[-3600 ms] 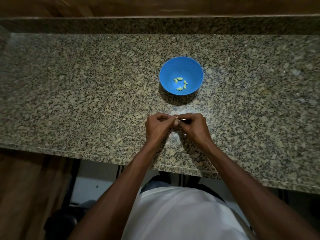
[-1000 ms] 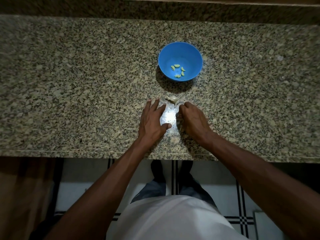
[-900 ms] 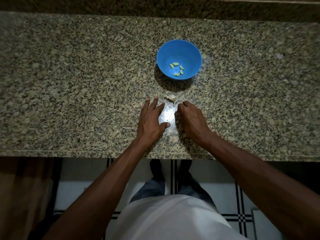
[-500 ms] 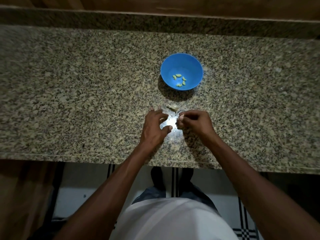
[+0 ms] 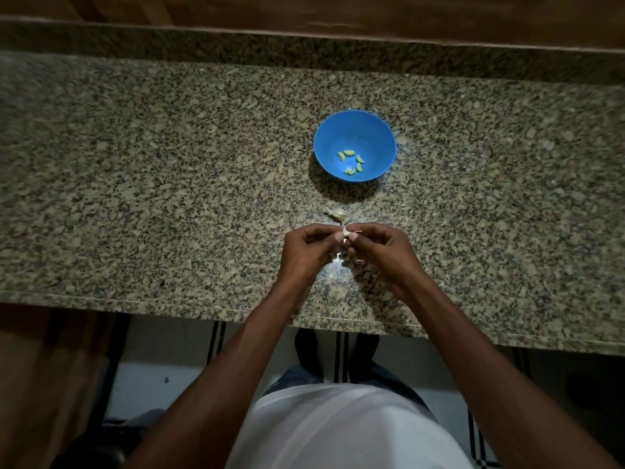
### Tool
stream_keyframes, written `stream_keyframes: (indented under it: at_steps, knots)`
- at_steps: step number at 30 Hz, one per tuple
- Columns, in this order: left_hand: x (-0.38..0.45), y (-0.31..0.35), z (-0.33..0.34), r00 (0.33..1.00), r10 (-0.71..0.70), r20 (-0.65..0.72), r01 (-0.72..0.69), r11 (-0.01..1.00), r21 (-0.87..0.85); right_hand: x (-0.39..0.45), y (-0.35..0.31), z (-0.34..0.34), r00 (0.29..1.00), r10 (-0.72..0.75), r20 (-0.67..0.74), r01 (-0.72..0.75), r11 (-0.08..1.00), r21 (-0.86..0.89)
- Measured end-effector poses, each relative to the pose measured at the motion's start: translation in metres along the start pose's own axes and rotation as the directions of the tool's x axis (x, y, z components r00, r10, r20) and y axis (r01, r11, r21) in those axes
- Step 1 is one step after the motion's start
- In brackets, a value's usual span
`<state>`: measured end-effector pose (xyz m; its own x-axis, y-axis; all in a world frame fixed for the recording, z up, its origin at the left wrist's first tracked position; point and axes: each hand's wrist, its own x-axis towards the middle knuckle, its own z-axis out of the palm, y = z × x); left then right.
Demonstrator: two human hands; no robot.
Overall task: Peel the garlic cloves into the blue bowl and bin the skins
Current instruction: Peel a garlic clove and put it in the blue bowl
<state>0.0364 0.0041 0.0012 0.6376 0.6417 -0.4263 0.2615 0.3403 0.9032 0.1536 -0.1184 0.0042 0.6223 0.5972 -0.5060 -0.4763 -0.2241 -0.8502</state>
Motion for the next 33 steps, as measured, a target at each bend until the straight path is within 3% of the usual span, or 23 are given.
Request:
stream_keyframes:
  at_steps: [5, 10, 17, 22, 26, 29, 33]
  knots:
    - [0.002, 0.001, 0.005, 0.999, 0.03, -0.013, -0.03, 0.999, 0.019, -0.001, -0.014, -0.009, 0.992, -0.104, 0.065, 0.112, 0.984, -0.14]
    - [-0.003, 0.001, 0.018, 0.996, 0.004, -0.089, -0.014, 0.994, -0.106, 0.005, -0.014, -0.009, 0.993, -0.111, 0.043, 0.116, 0.982, -0.15]
    - [-0.005, -0.006, 0.023, 0.987, -0.052, -0.153, 0.007, 0.96, -0.279, 0.011, -0.009, -0.001, 0.979, 0.202, 0.001, -0.2, 0.967, 0.155]
    - [-0.004, -0.008, 0.025, 0.985, -0.097, -0.141, 0.033, 0.916, -0.399, 0.018, -0.01, 0.0, 0.955, 0.293, 0.052, -0.296, 0.916, 0.27]
    - [-0.004, -0.002, 0.022, 0.982, -0.153, -0.109, 0.094, 0.904, -0.416, 0.016, -0.013, -0.007, 0.984, 0.166, 0.07, -0.175, 0.974, 0.146]
    - [-0.006, 0.003, 0.017, 0.973, -0.213, -0.092, 0.158, 0.899, -0.409, 0.019, -0.015, -0.015, 0.992, -0.045, 0.121, 0.064, 0.986, -0.156]
    - [-0.007, 0.008, 0.011, 0.967, -0.249, -0.051, 0.209, 0.894, -0.396, 0.026, -0.016, -0.022, 0.91, -0.309, 0.277, 0.415, 0.705, -0.575]
